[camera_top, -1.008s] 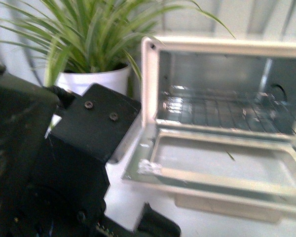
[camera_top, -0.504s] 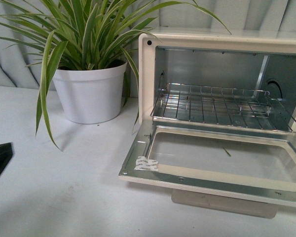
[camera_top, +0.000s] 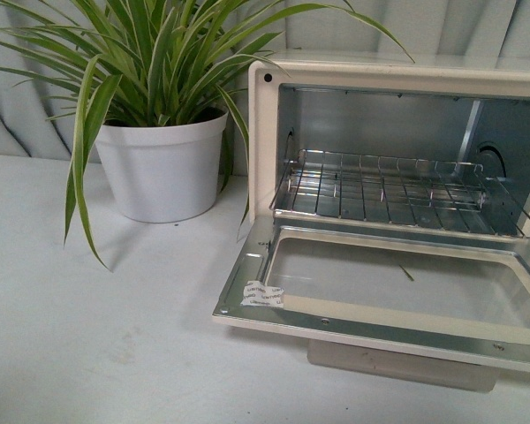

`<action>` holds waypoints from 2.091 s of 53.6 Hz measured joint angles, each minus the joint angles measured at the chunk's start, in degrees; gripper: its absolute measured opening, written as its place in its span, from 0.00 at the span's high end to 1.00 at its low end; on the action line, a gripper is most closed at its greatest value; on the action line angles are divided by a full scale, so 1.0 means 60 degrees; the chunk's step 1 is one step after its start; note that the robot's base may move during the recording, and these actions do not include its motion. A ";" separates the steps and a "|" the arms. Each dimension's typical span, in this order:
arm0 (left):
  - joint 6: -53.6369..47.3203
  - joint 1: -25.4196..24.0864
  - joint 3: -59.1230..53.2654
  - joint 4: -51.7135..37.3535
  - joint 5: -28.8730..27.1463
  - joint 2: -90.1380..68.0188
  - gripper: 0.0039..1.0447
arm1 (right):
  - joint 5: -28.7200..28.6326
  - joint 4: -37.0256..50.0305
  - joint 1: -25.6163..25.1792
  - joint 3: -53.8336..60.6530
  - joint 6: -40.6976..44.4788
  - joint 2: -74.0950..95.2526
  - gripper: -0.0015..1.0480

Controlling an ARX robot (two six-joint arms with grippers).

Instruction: Open oven

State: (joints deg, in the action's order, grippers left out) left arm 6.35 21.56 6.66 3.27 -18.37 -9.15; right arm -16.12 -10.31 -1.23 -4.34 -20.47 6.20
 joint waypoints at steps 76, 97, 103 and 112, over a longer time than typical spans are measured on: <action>-0.0980 -0.3552 -0.0987 -0.0532 0.3027 0.1494 0.57 | 0.2677 0.1687 0.0175 0.0652 0.3381 -0.0998 0.67; -0.0994 -0.3552 -0.0987 -0.0532 0.3027 0.1494 0.06 | 0.2681 0.1687 0.0175 0.0652 0.3381 -0.0998 0.10; -0.0994 -0.3552 -0.0987 -0.0532 0.3027 0.1494 0.06 | 0.2677 0.1687 0.0175 0.0652 0.3381 -0.0998 0.09; -0.0994 -0.3552 -0.0987 -0.0532 0.3027 0.1494 0.06 | 0.2681 0.1687 0.0175 0.0652 0.3377 -0.0998 0.09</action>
State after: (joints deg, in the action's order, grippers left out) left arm 0.38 0.25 0.73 0.08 -0.21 -0.19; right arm -0.03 -0.19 -0.19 -0.43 -0.21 0.21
